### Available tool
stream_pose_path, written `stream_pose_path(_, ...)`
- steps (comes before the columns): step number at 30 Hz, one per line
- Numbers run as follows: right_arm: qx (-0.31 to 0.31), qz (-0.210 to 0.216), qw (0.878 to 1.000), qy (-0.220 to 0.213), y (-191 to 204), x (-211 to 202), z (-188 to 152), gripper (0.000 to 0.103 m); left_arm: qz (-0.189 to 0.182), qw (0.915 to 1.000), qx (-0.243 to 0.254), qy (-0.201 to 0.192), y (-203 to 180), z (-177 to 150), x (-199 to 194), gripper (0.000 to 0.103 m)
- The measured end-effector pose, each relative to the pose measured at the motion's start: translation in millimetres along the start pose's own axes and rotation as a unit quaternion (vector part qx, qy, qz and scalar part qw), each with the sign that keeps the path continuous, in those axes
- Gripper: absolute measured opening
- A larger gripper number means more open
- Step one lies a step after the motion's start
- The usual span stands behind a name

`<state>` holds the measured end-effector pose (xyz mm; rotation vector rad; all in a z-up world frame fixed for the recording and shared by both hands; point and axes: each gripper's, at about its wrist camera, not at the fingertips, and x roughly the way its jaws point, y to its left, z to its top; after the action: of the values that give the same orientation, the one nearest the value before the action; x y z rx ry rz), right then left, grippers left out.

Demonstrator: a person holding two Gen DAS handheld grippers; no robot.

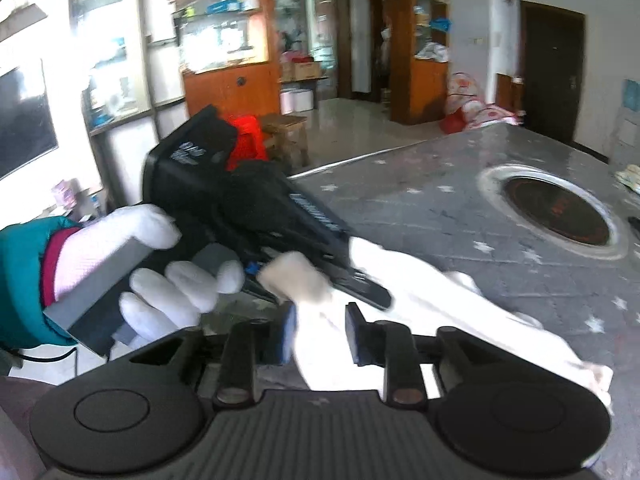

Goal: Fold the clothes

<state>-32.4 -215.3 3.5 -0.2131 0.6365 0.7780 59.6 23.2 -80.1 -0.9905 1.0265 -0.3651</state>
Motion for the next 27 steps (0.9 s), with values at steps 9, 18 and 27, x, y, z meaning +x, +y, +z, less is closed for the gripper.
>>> stream_pose_path(9, 0.13, -0.16, 0.978, 0.012, -92, -31, -44, 0.04, 0.011, 0.9995, 0.03, -0.006, -8, -4, 0, 0.018)
stream_pose_path(18, 0.261, -0.159, 0.952, -0.005, -161, -37, -76, 0.049, 0.026, 0.9982, 0.054, -0.009, -15, -7, 0, 0.019)
stream_pose_path(27, 0.287, -0.093, 0.953, -0.028, -171, -28, -80, 0.033, 0.031, 0.9976, 0.06, -0.013, -17, -7, 1, 0.019)
